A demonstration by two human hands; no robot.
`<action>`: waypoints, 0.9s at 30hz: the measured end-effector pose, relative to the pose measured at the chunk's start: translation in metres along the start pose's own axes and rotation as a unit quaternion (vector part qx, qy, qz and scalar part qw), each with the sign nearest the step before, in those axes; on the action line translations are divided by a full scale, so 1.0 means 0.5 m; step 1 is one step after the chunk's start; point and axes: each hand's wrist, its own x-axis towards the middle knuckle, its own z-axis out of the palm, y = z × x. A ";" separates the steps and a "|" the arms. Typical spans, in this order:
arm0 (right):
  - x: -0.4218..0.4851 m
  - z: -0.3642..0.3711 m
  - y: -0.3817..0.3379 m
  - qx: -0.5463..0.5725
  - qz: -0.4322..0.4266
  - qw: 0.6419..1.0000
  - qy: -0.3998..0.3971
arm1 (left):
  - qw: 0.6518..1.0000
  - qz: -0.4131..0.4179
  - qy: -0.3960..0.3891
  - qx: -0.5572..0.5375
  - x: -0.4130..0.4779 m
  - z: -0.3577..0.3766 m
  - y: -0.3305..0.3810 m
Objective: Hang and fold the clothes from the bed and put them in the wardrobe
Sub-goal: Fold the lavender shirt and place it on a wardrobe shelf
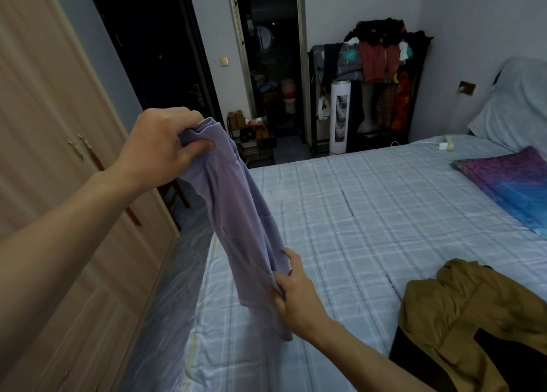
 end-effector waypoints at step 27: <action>0.081 -0.265 0.152 -0.124 0.028 0.978 0.166 | 0.999 0.002 0.001 -0.039 -0.011 0.010 -0.028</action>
